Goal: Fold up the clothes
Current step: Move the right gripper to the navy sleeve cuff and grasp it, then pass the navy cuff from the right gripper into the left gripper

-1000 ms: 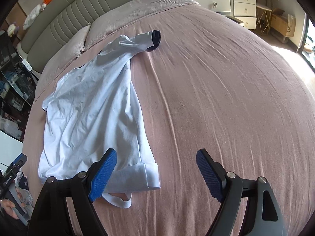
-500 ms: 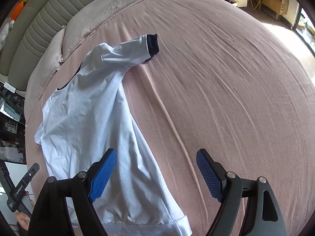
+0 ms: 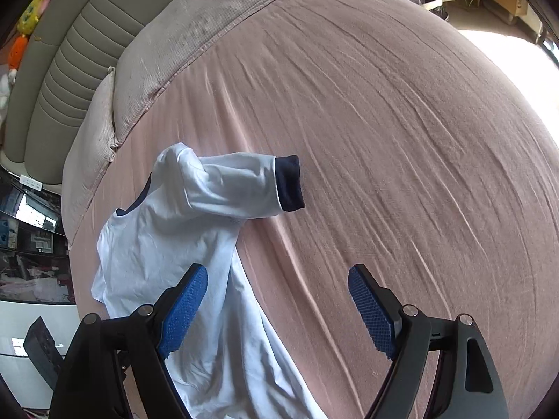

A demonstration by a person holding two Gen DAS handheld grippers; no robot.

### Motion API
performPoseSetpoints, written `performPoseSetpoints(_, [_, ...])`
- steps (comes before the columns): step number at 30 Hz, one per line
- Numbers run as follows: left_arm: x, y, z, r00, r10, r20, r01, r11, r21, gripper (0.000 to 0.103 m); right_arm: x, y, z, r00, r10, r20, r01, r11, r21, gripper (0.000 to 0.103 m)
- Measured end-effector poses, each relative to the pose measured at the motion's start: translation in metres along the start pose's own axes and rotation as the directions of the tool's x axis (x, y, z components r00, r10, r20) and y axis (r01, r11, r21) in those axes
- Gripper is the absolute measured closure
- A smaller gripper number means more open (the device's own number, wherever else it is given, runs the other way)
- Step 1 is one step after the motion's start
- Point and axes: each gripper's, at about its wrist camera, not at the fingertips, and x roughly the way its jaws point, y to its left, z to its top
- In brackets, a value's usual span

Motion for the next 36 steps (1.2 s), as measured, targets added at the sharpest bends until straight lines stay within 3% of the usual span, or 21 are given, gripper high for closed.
performPoseSetpoints(3, [0.013,-0.022,0.022,0.999,-0.019,-0.050,0.019,1.000,0.008,0.020,0.007,-0.011,0.009,0.999,0.023,-0.024,-0.023,1.000,-0.014,0.020])
performPoseSetpoints(6, [0.022,-0.038,0.050,0.996,0.027,-0.081,-0.023,0.999,0.048,0.020,0.012,-0.019,0.019,0.998,0.038,-0.046,-0.039,0.999,-0.020,0.020])
performPoseSetpoints(10, [0.029,-0.057,0.087,0.993,0.080,-0.087,-0.071,0.992,0.103,0.020,0.019,-0.022,0.034,0.987,0.145,-0.062,-0.145,0.989,0.008,0.020])
performPoseSetpoints(14, [0.039,-0.077,0.108,0.991,0.128,-0.046,-0.118,0.978,0.170,0.020,0.032,-0.019,0.048,0.967,0.240,-0.084,-0.238,0.971,0.036,0.020])
performPoseSetpoints(18, [0.057,-0.102,0.106,0.975,0.222,0.024,-0.220,0.934,0.283,0.020,0.050,-0.013,0.068,0.944,0.295,-0.149,-0.289,0.955,0.061,0.020])
performPoseSetpoints(23, [0.076,-0.133,0.087,0.940,0.328,0.094,-0.336,0.844,0.418,0.020,0.063,-0.011,0.086,0.896,0.384,-0.221,-0.368,0.923,0.111,0.020])
performPoseSetpoints(30, [0.090,-0.171,0.070,0.889,0.402,0.221,-0.452,0.685,0.572,0.020,0.090,-0.012,0.093,0.840,0.446,-0.310,-0.404,0.895,0.191,0.025])
performPoseSetpoints(34, [0.105,-0.192,0.065,0.817,0.473,0.332,-0.564,0.531,0.632,0.020,0.096,-0.015,0.097,0.835,0.453,-0.313,-0.401,0.890,0.218,0.036])
performPoseSetpoints(36, [0.111,-0.200,0.064,0.793,0.481,0.374,-0.593,0.467,0.656,0.020,0.097,-0.015,0.099,0.832,0.454,-0.319,-0.399,0.889,0.223,0.040])
